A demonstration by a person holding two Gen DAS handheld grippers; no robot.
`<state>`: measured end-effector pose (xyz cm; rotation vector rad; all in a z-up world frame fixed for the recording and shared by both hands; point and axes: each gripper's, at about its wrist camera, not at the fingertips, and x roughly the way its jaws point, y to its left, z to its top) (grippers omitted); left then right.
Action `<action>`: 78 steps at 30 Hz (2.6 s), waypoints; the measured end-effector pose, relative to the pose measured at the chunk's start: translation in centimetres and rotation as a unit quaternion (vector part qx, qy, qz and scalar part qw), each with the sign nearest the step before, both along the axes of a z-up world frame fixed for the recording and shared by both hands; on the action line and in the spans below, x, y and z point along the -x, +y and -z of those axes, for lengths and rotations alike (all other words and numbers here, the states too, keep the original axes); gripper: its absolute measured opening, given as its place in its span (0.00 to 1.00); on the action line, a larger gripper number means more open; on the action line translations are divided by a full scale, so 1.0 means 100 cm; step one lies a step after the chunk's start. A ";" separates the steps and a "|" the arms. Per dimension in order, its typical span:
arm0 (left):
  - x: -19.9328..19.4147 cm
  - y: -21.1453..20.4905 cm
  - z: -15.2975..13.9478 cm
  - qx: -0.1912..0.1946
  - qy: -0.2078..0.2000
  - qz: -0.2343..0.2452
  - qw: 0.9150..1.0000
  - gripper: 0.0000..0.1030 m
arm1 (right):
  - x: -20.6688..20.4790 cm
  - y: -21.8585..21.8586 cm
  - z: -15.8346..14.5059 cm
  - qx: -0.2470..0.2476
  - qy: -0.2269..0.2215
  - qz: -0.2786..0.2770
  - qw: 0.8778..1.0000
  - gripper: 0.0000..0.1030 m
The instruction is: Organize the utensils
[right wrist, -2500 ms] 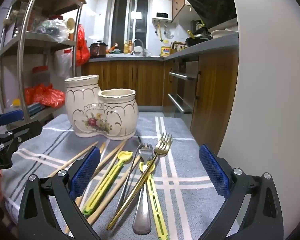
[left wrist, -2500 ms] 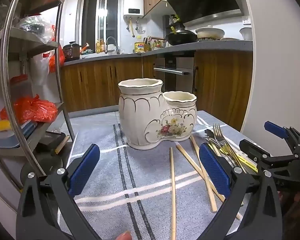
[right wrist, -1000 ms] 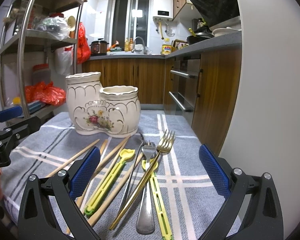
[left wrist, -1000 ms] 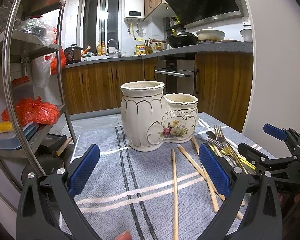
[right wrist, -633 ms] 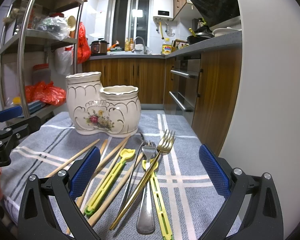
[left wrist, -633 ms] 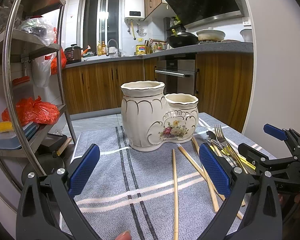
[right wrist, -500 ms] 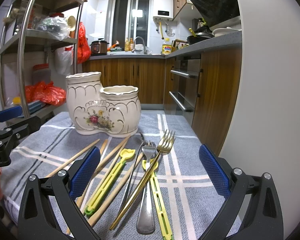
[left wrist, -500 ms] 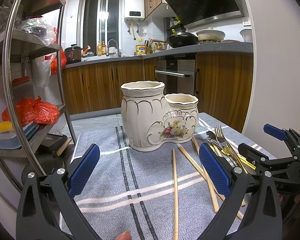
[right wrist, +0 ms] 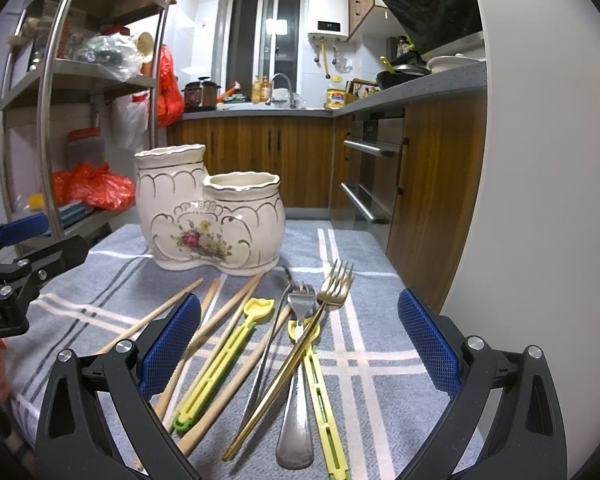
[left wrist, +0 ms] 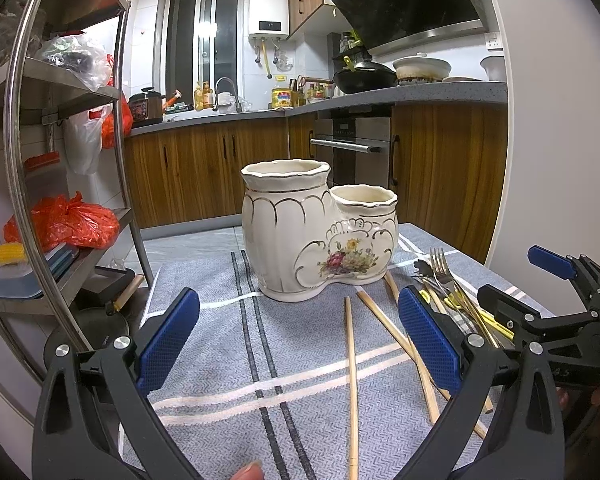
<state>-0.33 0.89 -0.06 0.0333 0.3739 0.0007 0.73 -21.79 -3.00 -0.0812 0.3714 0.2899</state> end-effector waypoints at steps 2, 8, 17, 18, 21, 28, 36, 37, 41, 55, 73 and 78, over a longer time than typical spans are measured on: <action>0.000 0.001 0.001 -0.001 0.001 -0.001 1.000 0.95 | 0.000 0.000 0.000 -0.001 0.001 -0.001 1.000 0.95; -0.004 -0.001 0.004 -0.002 0.009 0.002 1.000 0.95 | -0.001 -0.002 -0.003 -0.007 0.003 -0.010 1.000 0.95; -0.007 0.005 -0.001 0.011 0.004 0.004 1.000 0.95 | -0.003 -0.002 -0.006 -0.008 0.009 -0.017 1.000 0.95; -0.008 0.005 -0.002 0.006 0.005 0.005 1.000 0.95 | -0.003 -0.003 -0.006 -0.007 0.007 -0.018 1.000 0.95; -0.011 0.002 -0.002 -0.011 0.018 0.012 1.000 0.95 | -0.002 -0.004 -0.006 -0.002 0.003 -0.021 1.000 0.95; -0.028 -0.005 -0.002 -0.041 0.091 0.040 0.994 0.95 | -0.011 -0.008 -0.010 0.010 0.029 -0.014 0.999 0.95; -0.043 -0.009 0.015 -0.025 0.153 0.072 0.985 0.95 | -0.054 0.002 -0.017 0.048 0.083 -0.008 0.995 0.95; -0.043 -0.011 0.019 -0.027 0.160 0.077 0.984 0.95 | -0.059 0.006 -0.016 0.057 0.086 -0.008 0.995 0.94; -0.045 -0.015 0.026 -0.038 0.173 0.083 0.981 0.95 | -0.076 0.018 -0.013 0.065 0.102 -0.013 0.993 0.81; -0.054 -0.017 0.045 -0.031 0.238 0.110 0.965 0.70 | -0.115 0.039 0.002 0.093 0.189 -0.031 0.977 0.31; -0.059 -0.020 0.045 -0.038 0.255 0.116 0.959 0.05 | -0.096 0.031 -0.015 0.051 0.161 -0.063 0.984 0.03; -0.053 -0.016 0.044 -0.032 0.247 0.121 0.961 0.05 | -0.075 0.027 -0.037 0.032 0.120 -0.068 0.990 0.03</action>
